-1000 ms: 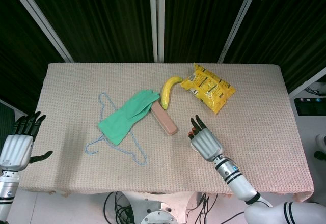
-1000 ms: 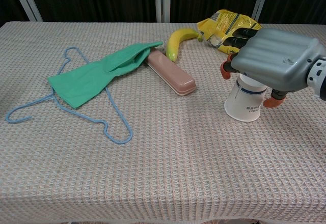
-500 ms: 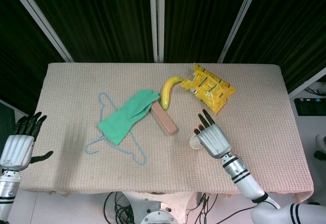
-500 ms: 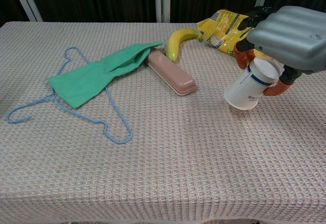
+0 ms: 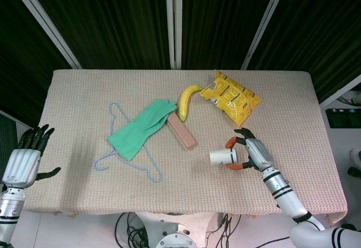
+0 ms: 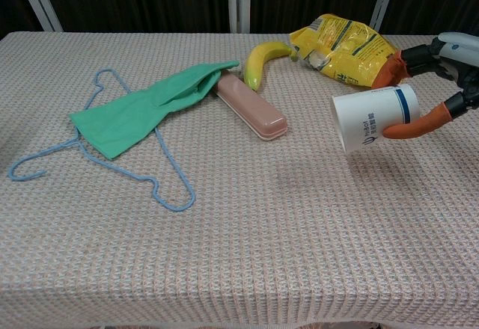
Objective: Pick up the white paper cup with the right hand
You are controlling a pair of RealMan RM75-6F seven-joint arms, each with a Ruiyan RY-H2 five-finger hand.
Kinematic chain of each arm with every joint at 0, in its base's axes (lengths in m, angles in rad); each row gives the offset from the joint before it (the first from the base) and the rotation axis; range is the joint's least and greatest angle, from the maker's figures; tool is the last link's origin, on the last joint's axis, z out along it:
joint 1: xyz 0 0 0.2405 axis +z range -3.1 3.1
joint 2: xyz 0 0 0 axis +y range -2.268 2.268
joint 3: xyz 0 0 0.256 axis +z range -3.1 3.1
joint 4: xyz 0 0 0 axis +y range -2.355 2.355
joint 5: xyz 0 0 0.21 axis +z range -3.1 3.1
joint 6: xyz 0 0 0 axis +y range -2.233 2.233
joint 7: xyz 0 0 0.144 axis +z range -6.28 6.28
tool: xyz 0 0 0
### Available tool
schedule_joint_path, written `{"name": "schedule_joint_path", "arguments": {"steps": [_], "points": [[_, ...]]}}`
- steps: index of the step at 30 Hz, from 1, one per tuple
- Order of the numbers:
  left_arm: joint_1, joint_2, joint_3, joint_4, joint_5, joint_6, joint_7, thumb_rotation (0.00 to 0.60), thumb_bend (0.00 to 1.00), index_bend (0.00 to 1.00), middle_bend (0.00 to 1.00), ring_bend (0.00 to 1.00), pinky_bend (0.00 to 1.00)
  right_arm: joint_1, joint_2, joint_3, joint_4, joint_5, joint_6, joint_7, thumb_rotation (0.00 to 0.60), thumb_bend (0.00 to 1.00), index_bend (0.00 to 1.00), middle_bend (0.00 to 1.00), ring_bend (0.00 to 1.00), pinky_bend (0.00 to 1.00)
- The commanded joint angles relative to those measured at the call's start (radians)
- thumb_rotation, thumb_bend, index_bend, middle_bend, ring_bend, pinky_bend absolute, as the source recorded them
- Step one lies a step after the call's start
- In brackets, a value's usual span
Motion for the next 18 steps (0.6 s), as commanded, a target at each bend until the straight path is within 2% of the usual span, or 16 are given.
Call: {"name": "schedule_joint_path", "arguments": {"steps": [1, 4, 6, 8, 9, 10, 11, 12, 15, 18], "points": [[0.0, 0.001, -0.001, 0.001, -0.001, 0.001, -0.002, 0.6, 0.06, 0.02, 0.0, 0.0, 0.0, -0.001, 0.064, 0.009, 0.04, 0.062, -0.197, 0.231, 0.6, 0.09, 0.6, 0.5, 0.11, 0.0], [0.0, 0.001, -0.001, 0.002, -0.001, 0.001, -0.004, 0.6, 0.06, 0.02, 0.0, 0.0, 0.0, 0.01, 0.092, 0.008, 0.039, 0.062, -0.252, 0.265, 0.6, 0.09, 0.57, 0.47, 0.11, 0.0], [0.0, 0.001, 0.0, 0.002, 0.001, 0.001, -0.004, 0.6, 0.06, 0.02, 0.0, 0.0, 0.0, 0.013, 0.098, 0.001, 0.046, 0.045, -0.261, 0.252, 0.6, 0.08, 0.5, 0.43, 0.08, 0.0], [0.0, 0.001, 0.0, 0.002, 0.001, 0.002, -0.004, 0.6, 0.06, 0.02, 0.0, 0.0, 0.0, 0.014, 0.109, -0.005, 0.038, 0.01, -0.268, 0.27, 0.6, 0.05, 0.33, 0.32, 0.03, 0.0], [0.0, 0.001, 0.0, 0.001, 0.002, 0.003, -0.004, 0.6, 0.06, 0.02, 0.0, 0.0, 0.0, 0.013, 0.115, -0.006, 0.035, -0.011, -0.264, 0.287, 0.6, 0.03, 0.17, 0.21, 0.01, 0.0], [0.001, 0.001, 0.0, 0.0, 0.003, 0.005, -0.005, 0.6, 0.06, 0.02, 0.0, 0.0, 0.0, 0.008, 0.12, -0.007, 0.037, -0.043, -0.247, 0.307, 0.6, 0.02, 0.07, 0.12, 0.0, 0.0], [0.001, 0.002, 0.0, 0.0, 0.004, 0.006, -0.004, 0.6, 0.06, 0.02, 0.0, 0.0, 0.0, 0.003, 0.122, -0.008, 0.04, -0.069, -0.226, 0.316, 0.6, 0.01, 0.02, 0.05, 0.0, 0.0], [0.001, 0.002, 0.001, -0.001, 0.004, 0.007, -0.004, 0.6, 0.06, 0.02, 0.0, 0.0, 0.0, -0.002, 0.125, -0.01, 0.045, -0.093, -0.203, 0.317, 0.6, 0.0, 0.0, 0.01, 0.0, 0.0], [0.001, 0.002, 0.001, -0.002, 0.006, 0.007, -0.004, 0.6, 0.06, 0.02, 0.0, 0.0, 0.0, -0.02, 0.137, -0.023, 0.055, -0.159, -0.131, 0.268, 0.6, 0.0, 0.0, 0.0, 0.0, 0.0], [0.001, 0.002, 0.002, -0.002, 0.006, 0.007, -0.002, 0.6, 0.06, 0.02, 0.0, 0.0, 0.0, -0.029, 0.16, -0.032, 0.042, -0.197, -0.081, 0.138, 0.6, 0.0, 0.0, 0.0, 0.0, 0.0]]}}
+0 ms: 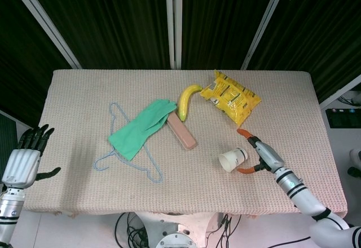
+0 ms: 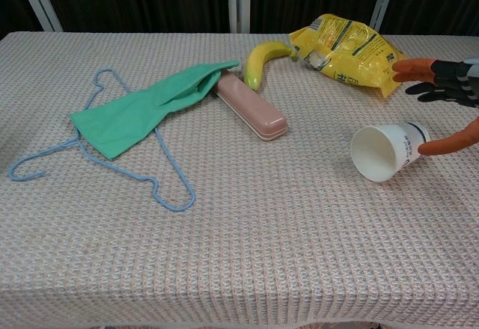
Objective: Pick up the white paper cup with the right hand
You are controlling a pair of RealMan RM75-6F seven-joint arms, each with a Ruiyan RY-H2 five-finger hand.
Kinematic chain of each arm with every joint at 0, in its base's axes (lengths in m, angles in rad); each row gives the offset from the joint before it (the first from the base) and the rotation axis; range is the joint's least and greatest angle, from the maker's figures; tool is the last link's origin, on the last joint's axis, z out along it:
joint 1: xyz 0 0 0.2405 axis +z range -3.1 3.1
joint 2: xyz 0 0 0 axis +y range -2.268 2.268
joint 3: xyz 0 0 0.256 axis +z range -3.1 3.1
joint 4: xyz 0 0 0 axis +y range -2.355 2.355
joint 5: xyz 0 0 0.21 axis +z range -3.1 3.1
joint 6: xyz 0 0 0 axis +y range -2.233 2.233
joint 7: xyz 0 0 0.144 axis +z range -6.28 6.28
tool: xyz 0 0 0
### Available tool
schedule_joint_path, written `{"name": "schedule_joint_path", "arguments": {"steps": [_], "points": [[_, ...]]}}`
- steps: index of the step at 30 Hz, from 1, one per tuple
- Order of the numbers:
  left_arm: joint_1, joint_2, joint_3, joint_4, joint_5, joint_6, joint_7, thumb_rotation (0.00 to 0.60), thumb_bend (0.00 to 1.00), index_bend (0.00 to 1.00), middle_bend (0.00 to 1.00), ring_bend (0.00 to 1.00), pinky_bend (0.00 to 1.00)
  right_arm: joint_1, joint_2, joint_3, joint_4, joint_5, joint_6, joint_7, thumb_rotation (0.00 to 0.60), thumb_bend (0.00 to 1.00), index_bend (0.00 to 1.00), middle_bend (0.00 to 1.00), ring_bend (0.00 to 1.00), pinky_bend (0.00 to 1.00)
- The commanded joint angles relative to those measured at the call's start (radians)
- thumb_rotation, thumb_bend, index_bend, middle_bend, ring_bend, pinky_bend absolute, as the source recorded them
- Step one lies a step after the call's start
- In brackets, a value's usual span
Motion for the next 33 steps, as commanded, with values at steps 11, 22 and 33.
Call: {"name": "schedule_joint_path", "arguments": {"steps": [11, 22, 33], "points": [[0.0, -0.001, 0.002, -0.005, 0.005, 0.002, 0.007, 0.6, 0.06, 0.02, 0.0, 0.0, 0.0, 0.018, -0.029, 0.001, -0.118, 0.066, 0.073, -1.16, 0.6, 0.0, 0.0, 0.01, 0.0, 0.0], [0.005, 0.005, 0.003, -0.002, 0.006, 0.01, -0.008, 0.6, 0.06, 0.02, 0.0, 0.0, 0.0, 0.003, -0.191, -0.018, -0.038, 0.086, 0.142, -1.198, 0.6, 0.0, 0.0, 0.12, 0.0, 0.0], [0.003, 0.004, 0.003, -0.004, 0.006, 0.006, 0.0, 0.6, 0.06, 0.02, 0.0, 0.0, 0.0, -0.003, -0.237, -0.035, 0.035, 0.003, 0.192, -1.118, 0.6, 0.03, 0.13, 0.26, 0.0, 0.0]]}}
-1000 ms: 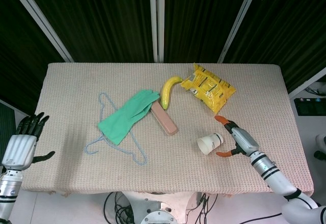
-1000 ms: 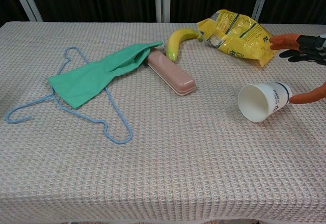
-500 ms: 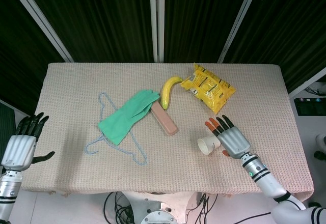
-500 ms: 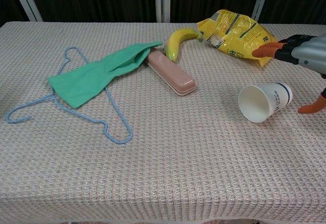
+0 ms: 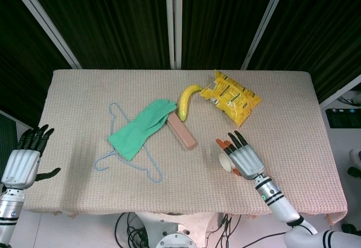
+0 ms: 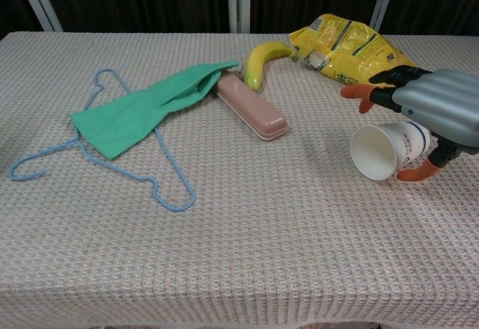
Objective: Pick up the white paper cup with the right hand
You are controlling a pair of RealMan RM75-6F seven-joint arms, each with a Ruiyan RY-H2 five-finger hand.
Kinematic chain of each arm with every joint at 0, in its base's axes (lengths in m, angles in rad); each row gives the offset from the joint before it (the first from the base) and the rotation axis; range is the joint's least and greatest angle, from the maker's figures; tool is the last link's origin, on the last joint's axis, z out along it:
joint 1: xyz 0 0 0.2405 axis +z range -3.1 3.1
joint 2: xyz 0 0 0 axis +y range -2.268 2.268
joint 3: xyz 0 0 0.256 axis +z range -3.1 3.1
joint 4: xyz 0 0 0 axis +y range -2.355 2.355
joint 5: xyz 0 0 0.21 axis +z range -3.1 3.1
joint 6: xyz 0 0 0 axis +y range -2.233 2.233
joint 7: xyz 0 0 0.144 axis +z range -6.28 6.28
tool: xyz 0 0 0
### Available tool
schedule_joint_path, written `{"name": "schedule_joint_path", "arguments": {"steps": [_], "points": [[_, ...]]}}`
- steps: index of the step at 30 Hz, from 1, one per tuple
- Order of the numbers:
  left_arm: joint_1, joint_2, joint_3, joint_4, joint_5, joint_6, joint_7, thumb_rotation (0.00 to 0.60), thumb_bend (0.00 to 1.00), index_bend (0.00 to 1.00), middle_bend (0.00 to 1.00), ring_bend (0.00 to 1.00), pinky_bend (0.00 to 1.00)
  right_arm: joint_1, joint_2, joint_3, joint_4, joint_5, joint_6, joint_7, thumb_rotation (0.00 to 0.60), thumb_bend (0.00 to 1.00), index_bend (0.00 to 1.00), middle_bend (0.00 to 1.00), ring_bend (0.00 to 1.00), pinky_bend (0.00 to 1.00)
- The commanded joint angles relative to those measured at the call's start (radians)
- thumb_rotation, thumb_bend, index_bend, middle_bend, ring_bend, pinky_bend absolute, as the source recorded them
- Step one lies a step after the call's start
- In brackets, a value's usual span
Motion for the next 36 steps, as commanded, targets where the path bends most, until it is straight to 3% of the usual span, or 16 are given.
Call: {"name": "schedule_joint_path", "arguments": {"steps": [1, 6, 11, 18, 21, 24, 26, 29, 32, 36], "points": [[0.0, 0.0, 0.0, 0.0, 0.0, 0.001, 0.0, 0.6, 0.06, 0.02, 0.0, 0.0, 0.0, 0.001, -0.007, -0.004, 0.012, -0.015, 0.006, 0.015, 0.6, 0.03, 0.15, 0.27, 0.0, 0.0], [-0.001, 0.0, 0.0, 0.001, 0.001, -0.002, -0.001, 0.6, 0.06, 0.02, 0.0, 0.0, 0.0, 0.0, -0.021, -0.008, 0.033, -0.031, 0.015, 0.027, 0.6, 0.04, 0.28, 0.32, 0.0, 0.0], [-0.001, 0.001, 0.0, 0.003, -0.001, -0.003, -0.005, 0.6, 0.06, 0.02, 0.0, 0.0, 0.0, -0.004, -0.026, -0.008, 0.046, -0.056, 0.038, 0.048, 0.6, 0.1, 0.43, 0.42, 0.1, 0.0], [-0.002, -0.002, 0.001, 0.003, 0.0, -0.003, 0.0, 0.6, 0.06, 0.02, 0.0, 0.0, 0.0, -0.007, -0.013, 0.008, 0.038, -0.104, 0.093, 0.196, 0.6, 0.1, 0.47, 0.45, 0.13, 0.0], [-0.002, -0.003, 0.0, 0.004, -0.003, -0.005, 0.001, 0.6, 0.06, 0.02, 0.0, 0.0, 0.0, -0.018, -0.02, 0.031, 0.046, -0.109, 0.138, 0.442, 0.6, 0.09, 0.47, 0.45, 0.13, 0.0], [-0.004, -0.005, 0.0, 0.005, -0.004, -0.008, 0.002, 0.6, 0.06, 0.02, 0.0, 0.0, 0.0, -0.036, -0.038, 0.049, 0.067, -0.08, 0.153, 0.815, 0.6, 0.08, 0.47, 0.45, 0.13, 0.0], [-0.005, -0.006, 0.0, 0.007, -0.006, -0.011, 0.003, 0.6, 0.06, 0.02, 0.0, 0.0, 0.0, -0.041, -0.04, 0.053, 0.08, -0.05, 0.121, 1.071, 0.6, 0.08, 0.47, 0.45, 0.12, 0.0], [-0.006, -0.008, 0.0, 0.008, -0.008, -0.014, 0.006, 0.6, 0.06, 0.02, 0.0, 0.0, 0.0, -0.034, -0.03, 0.045, 0.112, -0.033, 0.051, 1.342, 0.6, 0.08, 0.47, 0.45, 0.11, 0.0], [-0.007, -0.01, -0.001, 0.009, -0.011, -0.017, 0.009, 0.6, 0.06, 0.02, 0.0, 0.0, 0.0, -0.026, -0.031, 0.028, 0.165, -0.05, 0.013, 1.477, 0.6, 0.08, 0.47, 0.45, 0.11, 0.0], [-0.009, -0.013, 0.0, 0.01, -0.012, -0.019, 0.013, 0.6, 0.06, 0.02, 0.0, 0.0, 0.0, -0.022, -0.054, 0.009, 0.237, -0.075, 0.003, 1.535, 0.6, 0.08, 0.47, 0.45, 0.1, 0.0]]}}
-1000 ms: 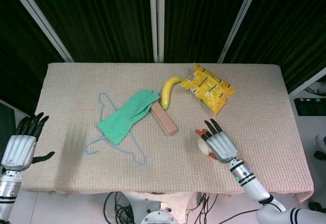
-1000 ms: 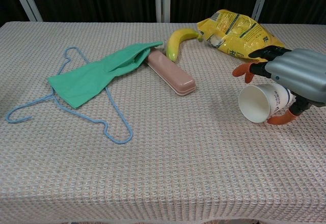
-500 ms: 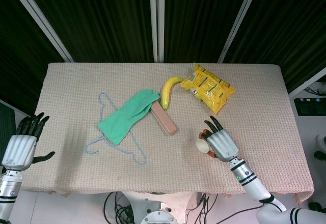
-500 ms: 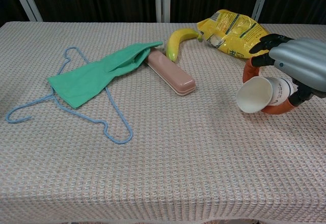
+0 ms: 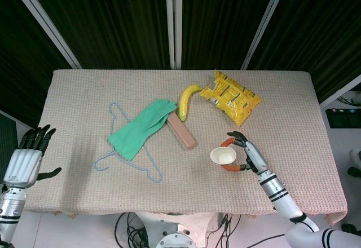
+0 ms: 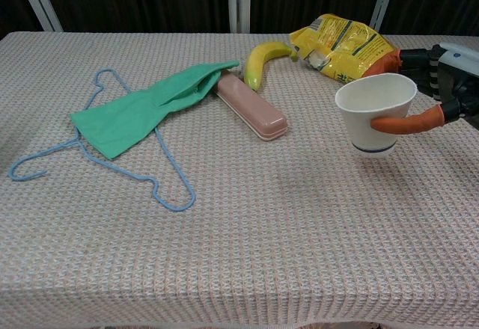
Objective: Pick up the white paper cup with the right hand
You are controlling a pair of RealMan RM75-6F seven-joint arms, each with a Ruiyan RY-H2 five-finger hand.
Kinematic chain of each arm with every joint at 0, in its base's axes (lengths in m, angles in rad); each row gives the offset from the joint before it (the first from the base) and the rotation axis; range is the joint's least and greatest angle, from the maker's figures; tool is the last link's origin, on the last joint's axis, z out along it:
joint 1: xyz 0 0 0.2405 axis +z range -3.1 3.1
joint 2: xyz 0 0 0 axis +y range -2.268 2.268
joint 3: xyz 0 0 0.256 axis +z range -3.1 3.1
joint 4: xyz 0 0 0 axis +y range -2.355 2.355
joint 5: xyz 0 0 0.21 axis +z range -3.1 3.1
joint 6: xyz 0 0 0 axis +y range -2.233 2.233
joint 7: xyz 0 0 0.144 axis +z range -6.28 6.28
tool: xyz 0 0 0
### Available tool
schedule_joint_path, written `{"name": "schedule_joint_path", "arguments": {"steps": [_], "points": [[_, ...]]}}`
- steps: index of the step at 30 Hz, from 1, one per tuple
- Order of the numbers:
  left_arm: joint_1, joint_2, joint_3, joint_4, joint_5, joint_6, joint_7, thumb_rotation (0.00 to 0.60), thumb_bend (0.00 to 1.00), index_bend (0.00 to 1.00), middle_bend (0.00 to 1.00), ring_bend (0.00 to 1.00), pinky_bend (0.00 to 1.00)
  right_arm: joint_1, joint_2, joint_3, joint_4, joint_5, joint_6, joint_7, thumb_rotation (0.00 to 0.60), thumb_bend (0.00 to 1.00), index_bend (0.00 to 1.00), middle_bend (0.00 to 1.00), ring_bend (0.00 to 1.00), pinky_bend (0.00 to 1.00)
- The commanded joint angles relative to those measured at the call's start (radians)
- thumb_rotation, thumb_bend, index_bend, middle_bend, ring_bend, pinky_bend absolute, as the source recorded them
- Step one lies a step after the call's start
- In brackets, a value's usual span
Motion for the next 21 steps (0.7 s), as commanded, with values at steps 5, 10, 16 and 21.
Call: {"name": "schedule_joint_path", "arguments": {"steps": [5, 10, 16, 21], "points": [[-0.002, -0.003, 0.001, 0.003, 0.0, -0.004, 0.003, 0.6, 0.06, 0.02, 0.0, 0.0, 0.0, 0.002, -0.05, -0.036, 0.178, -0.033, -0.053, 0.242, 0.6, 0.08, 0.47, 0.45, 0.1, 0.0], [-0.001, -0.004, 0.001, 0.003, -0.001, -0.003, 0.002, 0.6, 0.06, 0.02, 0.0, 0.0, 0.0, 0.004, -0.064, -0.053, 0.216, -0.059, -0.043, 0.242, 0.6, 0.08, 0.46, 0.41, 0.07, 0.0], [0.0, -0.004, 0.002, 0.003, 0.002, 0.001, 0.001, 0.6, 0.06, 0.02, 0.0, 0.0, 0.0, 0.004, -0.052, -0.081, 0.235, -0.107, -0.011, 0.205, 0.6, 0.06, 0.02, 0.2, 0.0, 0.0], [0.001, -0.003, 0.003, 0.002, 0.005, 0.004, 0.0, 0.6, 0.06, 0.02, 0.0, 0.0, 0.0, -0.037, -0.031, -0.091, 0.24, -0.151, 0.111, 0.074, 0.6, 0.01, 0.0, 0.02, 0.0, 0.0]]}}
